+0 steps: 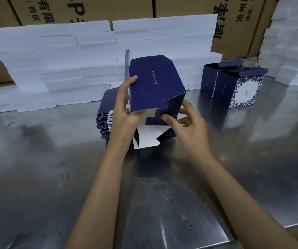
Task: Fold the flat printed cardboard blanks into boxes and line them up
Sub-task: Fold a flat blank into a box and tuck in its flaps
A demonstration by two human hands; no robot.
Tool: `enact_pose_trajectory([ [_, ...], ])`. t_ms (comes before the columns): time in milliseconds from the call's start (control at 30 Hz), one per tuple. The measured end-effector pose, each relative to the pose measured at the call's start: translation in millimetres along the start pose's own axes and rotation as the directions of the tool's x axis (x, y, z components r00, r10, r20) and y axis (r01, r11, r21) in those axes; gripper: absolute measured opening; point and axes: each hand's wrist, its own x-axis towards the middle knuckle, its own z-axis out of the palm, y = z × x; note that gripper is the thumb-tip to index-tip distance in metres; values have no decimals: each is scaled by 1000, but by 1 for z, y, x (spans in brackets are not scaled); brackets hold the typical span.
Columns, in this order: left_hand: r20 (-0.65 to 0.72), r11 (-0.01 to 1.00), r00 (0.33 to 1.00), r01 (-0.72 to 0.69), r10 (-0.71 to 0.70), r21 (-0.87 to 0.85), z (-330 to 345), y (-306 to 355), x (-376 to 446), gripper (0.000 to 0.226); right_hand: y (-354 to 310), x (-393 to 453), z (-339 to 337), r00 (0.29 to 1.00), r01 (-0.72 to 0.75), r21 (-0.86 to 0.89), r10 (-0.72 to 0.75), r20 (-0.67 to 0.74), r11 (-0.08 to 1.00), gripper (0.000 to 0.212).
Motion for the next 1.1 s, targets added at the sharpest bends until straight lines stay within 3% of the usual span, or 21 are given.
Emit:
enact_pose_trajectory([
  [133,-19,991,996,-82,85,106,-2,-3,3,55,1,-2,4,996,88,-59,-87,24,994,58],
  [267,-35,987,992,-113,118,113,-3,-4,3,49,2,4,-5,995,62,-204,-44,92,977,42],
  [367,-47,992,993,-100,104,76,-6,-4,3,52,-1,18,-15,967,84,-437,34,254,896,41],
  [467,-45,994,996,-67,71,85,-8,-7,4,48,-5,30,-19,918,199,-556,45,395,807,42],
  [667,-45,996,998,-32,35,78,-7,-7,4,37,-5,36,-19,897,258,-611,51,440,748,40],
  [833,-85,1000,996,3,-3,-1,-8,-2,3,39,-19,43,-23,887,276,-635,63,458,722,48],
  [1000,-86,1000,996,-4,6,24,-8,-4,2,39,-31,42,-24,871,289,-662,96,481,692,51],
  [1100,-81,1000,996,-20,22,22,-8,-3,2,39,-43,44,-28,895,301,-635,21,446,711,54],
])
